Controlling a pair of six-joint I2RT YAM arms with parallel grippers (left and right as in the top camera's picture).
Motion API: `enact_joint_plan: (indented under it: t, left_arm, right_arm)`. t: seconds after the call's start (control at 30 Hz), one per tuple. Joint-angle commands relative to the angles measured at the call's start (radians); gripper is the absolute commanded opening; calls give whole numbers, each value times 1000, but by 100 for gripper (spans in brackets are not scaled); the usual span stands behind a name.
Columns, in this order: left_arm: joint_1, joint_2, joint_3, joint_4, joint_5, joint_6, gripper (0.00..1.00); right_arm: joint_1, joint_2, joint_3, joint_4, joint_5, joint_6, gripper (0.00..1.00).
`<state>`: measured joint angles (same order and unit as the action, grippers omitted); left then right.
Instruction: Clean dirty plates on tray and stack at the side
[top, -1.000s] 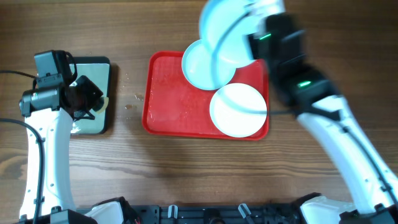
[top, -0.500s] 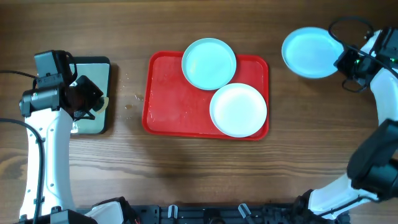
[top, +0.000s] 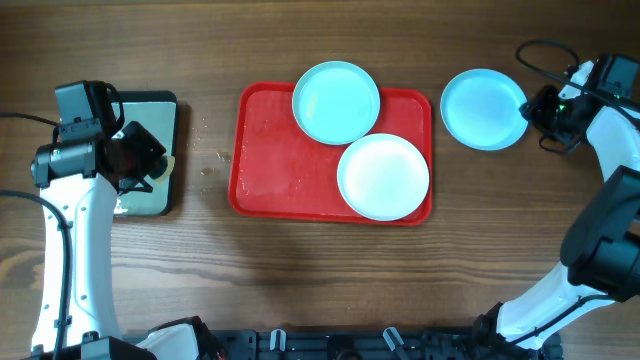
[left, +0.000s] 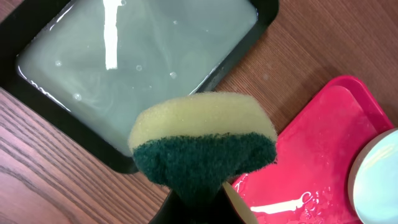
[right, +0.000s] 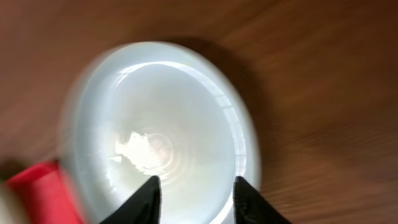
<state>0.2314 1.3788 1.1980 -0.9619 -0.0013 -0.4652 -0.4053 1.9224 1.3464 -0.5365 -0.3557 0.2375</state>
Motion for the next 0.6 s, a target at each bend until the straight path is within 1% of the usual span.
enact_joint_plan:
  t: [0.0, 0.07, 0.1, 0.17, 0.27, 0.3, 0.33, 0.4, 0.47, 0.5, 0.57]
  left_arm:
    - [5, -4, 12, 4, 5, 16, 4]
    - [5, -4, 12, 4, 5, 16, 4]
    - [5, -4, 12, 4, 5, 16, 4]
    - [5, -4, 12, 4, 5, 16, 4]
    - [5, -4, 12, 4, 5, 16, 4]
    - [5, -4, 12, 4, 5, 16, 4]
    - [5, -4, 12, 4, 5, 16, 4]
    - [5, -4, 12, 3, 5, 16, 4]
    - [5, -4, 12, 4, 5, 16, 4]
    - [5, -4, 12, 3, 5, 16, 4]
    - [5, -4, 12, 4, 5, 16, 4]
  right_arm:
    - [56, -95, 2, 18, -340, -48, 53]
    - [125, -119, 2, 24, -362, -61, 73]
    - [182, -125, 2, 37, -362, -88, 81]
    - [272, -124, 2, 68, -331, -107, 81]
    - [429, -107, 2, 146, -201, -104, 81]
    - [470, -98, 2, 167, -142, -103, 81]
    - [553, -74, 2, 206, 26, -92, 81]
    - [616, -39, 2, 223, 208, -23, 77]
    - [653, -2, 2, 218, 316, 44, 77]
    - [665, 21, 2, 217, 327, 86, 73]
    - [677, 65, 2, 231, 289, 139, 72]
